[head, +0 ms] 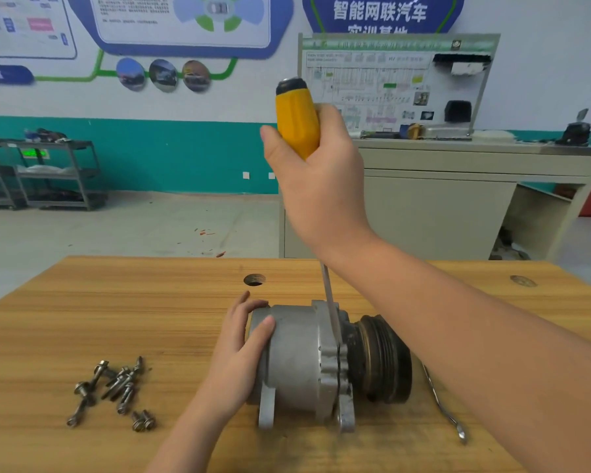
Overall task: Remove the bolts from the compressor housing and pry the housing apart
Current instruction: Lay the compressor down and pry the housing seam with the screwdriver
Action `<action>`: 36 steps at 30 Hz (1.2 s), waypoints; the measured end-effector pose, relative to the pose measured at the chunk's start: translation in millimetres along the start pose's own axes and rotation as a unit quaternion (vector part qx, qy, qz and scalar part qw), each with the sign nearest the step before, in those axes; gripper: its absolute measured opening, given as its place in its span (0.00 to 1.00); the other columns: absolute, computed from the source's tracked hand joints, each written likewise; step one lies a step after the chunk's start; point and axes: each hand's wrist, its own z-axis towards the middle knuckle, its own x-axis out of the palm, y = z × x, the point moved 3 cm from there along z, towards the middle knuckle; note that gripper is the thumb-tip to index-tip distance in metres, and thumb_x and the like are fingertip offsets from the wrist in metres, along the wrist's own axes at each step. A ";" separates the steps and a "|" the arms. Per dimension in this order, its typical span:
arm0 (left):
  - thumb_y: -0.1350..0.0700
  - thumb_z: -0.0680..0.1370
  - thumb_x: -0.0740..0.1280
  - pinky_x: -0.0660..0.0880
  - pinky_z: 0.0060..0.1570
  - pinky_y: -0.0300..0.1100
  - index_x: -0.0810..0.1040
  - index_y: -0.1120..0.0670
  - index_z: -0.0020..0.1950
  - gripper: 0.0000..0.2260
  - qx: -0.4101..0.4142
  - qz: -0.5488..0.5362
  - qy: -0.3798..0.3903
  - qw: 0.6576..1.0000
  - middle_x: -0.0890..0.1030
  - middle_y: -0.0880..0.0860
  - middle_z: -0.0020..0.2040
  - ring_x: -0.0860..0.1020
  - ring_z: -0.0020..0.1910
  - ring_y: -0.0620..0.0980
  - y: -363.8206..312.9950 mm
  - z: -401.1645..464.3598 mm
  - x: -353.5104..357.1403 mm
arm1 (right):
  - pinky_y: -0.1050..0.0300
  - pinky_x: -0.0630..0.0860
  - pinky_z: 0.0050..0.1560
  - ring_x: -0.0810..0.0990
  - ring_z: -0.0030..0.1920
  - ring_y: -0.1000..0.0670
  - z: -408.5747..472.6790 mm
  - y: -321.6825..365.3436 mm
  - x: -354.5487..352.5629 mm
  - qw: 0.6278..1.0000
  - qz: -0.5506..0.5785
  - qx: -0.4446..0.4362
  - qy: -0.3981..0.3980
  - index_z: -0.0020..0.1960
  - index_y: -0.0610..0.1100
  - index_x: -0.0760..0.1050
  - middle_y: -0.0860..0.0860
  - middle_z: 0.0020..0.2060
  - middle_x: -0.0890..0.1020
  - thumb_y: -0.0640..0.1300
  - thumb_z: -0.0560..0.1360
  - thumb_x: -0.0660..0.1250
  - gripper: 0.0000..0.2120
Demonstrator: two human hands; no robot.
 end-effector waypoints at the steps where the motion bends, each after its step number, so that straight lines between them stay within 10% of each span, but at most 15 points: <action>1: 0.37 0.77 0.62 0.60 0.62 0.32 0.74 0.39 0.58 0.13 0.036 0.076 -0.010 0.996 0.65 0.33 0.71 0.63 0.70 0.30 -8.0 4.1 -0.4 | 0.67 0.66 0.30 0.67 0.28 0.56 -0.5 1.0 -2.2 1.000 0.005 -0.002 -0.001 0.41 0.46 0.67 0.55 0.28 0.66 0.43 0.77 0.69 0.11; 6: 0.50 0.83 0.58 0.63 0.56 0.34 0.78 0.48 0.67 0.15 0.069 0.237 0.012 0.969 0.78 0.43 0.65 0.71 0.62 0.38 -26.2 20.9 13.8 | 0.67 0.63 0.29 0.66 0.26 0.57 -3.9 6.0 12.6 1.000 -0.007 -0.009 0.011 0.40 0.47 0.66 0.56 0.27 0.64 0.43 0.76 0.69 0.13; 9: 0.54 0.83 0.59 0.65 0.42 0.35 0.84 0.51 0.48 0.14 0.029 0.206 -0.024 0.978 0.84 0.49 0.49 0.75 0.49 0.45 -29.4 19.9 14.1 | 0.64 0.62 0.27 0.66 0.26 0.56 -11.5 9.1 33.9 0.998 -0.028 -0.037 0.041 0.44 0.43 0.68 0.56 0.27 0.65 0.43 0.76 0.69 0.10; 12: 0.62 0.80 0.61 0.59 0.31 0.39 0.66 0.54 0.29 0.18 0.006 0.198 -0.038 0.979 0.70 0.51 0.29 0.65 0.32 0.45 -28.8 20.4 10.6 | 0.57 0.62 0.27 0.69 0.27 0.53 -30.1 10.5 64.2 0.988 -0.068 -0.069 0.123 0.47 0.41 0.69 0.54 0.28 0.67 0.44 0.77 0.68 0.09; 17: 0.70 0.78 0.63 0.67 0.29 0.23 0.61 0.46 0.35 0.23 -0.032 0.188 -0.021 0.981 0.65 0.43 0.33 0.63 0.31 0.39 -22.5 17.2 11.7 | 0.59 0.58 0.27 0.67 0.27 0.54 -49.4 8.0 88.4 0.970 -0.109 -0.100 0.194 0.49 0.43 0.69 0.56 0.28 0.67 0.45 0.77 0.68 0.09; 20: 0.67 0.78 0.64 0.70 0.31 0.30 0.65 0.45 0.34 0.21 -0.024 0.155 -0.051 0.986 0.69 0.43 0.32 0.68 0.31 0.38 -24.8 15.3 12.0 | 0.58 0.64 0.28 0.72 0.29 0.51 -41.1 8.8 77.4 0.976 -0.083 -0.088 0.183 0.51 0.41 0.71 0.53 0.29 0.70 0.46 0.77 0.68 0.10; 23: 0.58 0.81 0.61 0.67 0.37 0.36 0.78 0.45 0.33 0.18 0.003 0.147 -0.029 0.989 0.76 0.41 0.33 0.72 0.36 0.41 -26.1 18.8 12.1 | 0.61 0.65 0.29 0.68 0.27 0.57 -29.0 11.9 53.1 0.989 -0.042 -0.079 0.121 0.48 0.41 0.73 0.55 0.28 0.68 0.45 0.76 0.70 0.09; 27: 0.52 0.83 0.59 0.67 0.58 0.38 0.82 0.49 0.61 0.14 0.013 0.177 -0.022 0.984 0.80 0.41 0.58 0.73 0.61 0.43 -25.1 18.3 11.6 | 0.59 0.69 0.29 0.68 0.27 0.54 -2.0 0.5 -12.9 0.998 0.062 0.004 -0.021 0.43 0.48 0.69 0.53 0.30 0.70 0.42 0.77 0.68 0.08; 36: 0.52 0.83 0.59 0.65 0.57 0.38 0.83 0.49 0.60 0.14 0.019 0.170 -0.043 0.984 0.80 0.41 0.58 0.73 0.61 0.43 -24.1 19.8 12.6 | 0.64 0.65 0.22 0.68 0.18 0.51 4.8 -4.2 -57.7 0.975 0.188 -0.042 -0.109 0.42 0.47 0.67 0.53 0.23 0.70 0.47 0.75 0.65 0.08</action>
